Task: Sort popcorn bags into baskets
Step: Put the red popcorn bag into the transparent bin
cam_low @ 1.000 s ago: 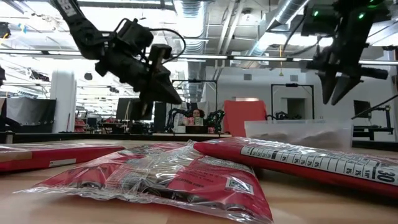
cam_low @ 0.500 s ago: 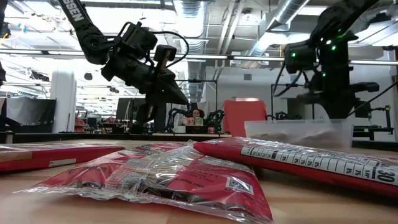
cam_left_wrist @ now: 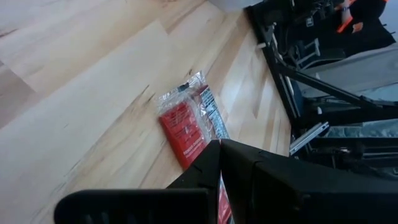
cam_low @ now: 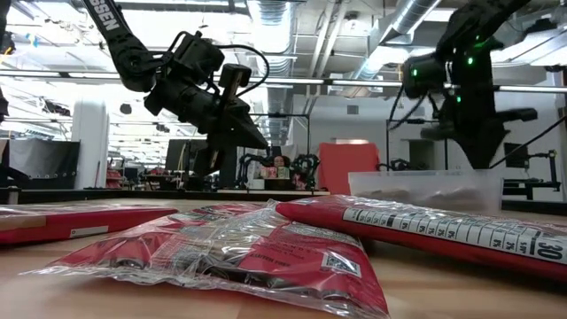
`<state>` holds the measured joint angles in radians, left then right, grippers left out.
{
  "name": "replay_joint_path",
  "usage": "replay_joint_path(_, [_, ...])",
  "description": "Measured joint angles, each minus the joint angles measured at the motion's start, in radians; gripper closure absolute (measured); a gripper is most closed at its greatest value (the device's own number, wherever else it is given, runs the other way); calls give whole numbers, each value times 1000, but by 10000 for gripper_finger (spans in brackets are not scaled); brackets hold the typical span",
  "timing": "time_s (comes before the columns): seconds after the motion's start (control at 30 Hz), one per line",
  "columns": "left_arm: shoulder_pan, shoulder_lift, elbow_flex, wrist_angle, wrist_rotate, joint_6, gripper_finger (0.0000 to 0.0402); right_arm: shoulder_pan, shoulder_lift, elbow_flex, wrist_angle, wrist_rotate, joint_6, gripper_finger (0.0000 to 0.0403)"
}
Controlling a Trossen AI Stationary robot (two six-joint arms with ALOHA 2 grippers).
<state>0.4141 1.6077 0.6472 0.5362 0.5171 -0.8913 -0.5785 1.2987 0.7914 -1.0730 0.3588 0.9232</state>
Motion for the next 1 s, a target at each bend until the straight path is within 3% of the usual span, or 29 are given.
replay_joint_path(0.23, [0,0,0,0,-3,2,402,-22,-40,31,83,35,-5,329])
replay_joint_path(0.73, [0,0,0,-1,-7,6,402,-87,250,-37,88,31,-42,329])
replay_joint_path(1.0, [0,0,0,-1,-8,5,402,-74,168,-21,61,26,-35,329])
